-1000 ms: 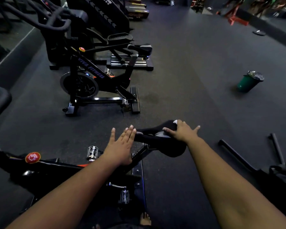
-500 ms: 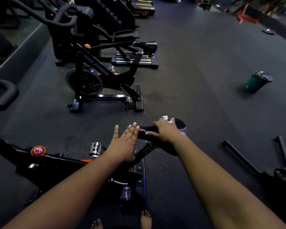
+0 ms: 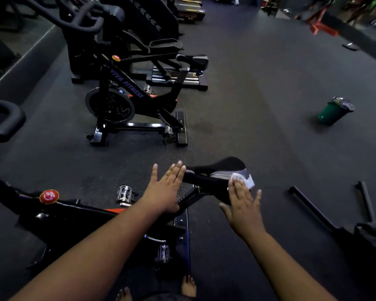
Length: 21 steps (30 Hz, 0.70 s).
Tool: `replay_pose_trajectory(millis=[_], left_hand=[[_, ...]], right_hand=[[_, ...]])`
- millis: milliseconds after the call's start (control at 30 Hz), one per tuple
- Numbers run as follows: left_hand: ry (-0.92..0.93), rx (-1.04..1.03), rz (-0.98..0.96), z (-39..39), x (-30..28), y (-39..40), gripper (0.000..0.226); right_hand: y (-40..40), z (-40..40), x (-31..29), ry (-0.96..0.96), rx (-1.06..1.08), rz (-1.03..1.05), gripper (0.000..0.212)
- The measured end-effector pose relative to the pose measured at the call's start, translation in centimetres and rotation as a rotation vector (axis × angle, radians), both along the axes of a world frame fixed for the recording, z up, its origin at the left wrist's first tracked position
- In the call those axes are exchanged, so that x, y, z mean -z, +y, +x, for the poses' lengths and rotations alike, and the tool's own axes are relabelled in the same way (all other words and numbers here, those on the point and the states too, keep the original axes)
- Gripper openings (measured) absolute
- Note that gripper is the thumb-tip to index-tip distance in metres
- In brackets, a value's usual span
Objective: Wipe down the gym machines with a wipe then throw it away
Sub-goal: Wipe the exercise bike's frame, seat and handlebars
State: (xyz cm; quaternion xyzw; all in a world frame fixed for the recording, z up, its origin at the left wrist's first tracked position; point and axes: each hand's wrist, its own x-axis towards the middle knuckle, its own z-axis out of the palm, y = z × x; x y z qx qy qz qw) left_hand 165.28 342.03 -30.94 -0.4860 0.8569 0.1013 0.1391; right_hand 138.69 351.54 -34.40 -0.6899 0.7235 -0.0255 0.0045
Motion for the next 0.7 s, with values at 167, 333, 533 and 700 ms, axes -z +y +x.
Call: replay_pose_trajectory(millis=[167,333,533,700], left_hand=[[-0.002,0.002,0.001,0.1,0.0,-0.2,0.12],[-0.014,0.005,0.024,0.0,-0.8,-0.1,0.118],[-0.02,-0.002,0.027,0.0,-0.9,0.0,0.117],[-0.033,-0.008,0.017,-0.2,-0.9,0.0,0.116]], right_hand=[[-0.9,0.7,0.2,0.027,-0.158,-0.048,0.07],[-2.0,-1.2,0.2,-0.056,0.011,0.051,0.095],[1.3,-0.2,1.1,0.051,-0.132,0.123,0.108],[-5.9,-0.5,-2.4,-0.111,0.048,0.222,0.125]])
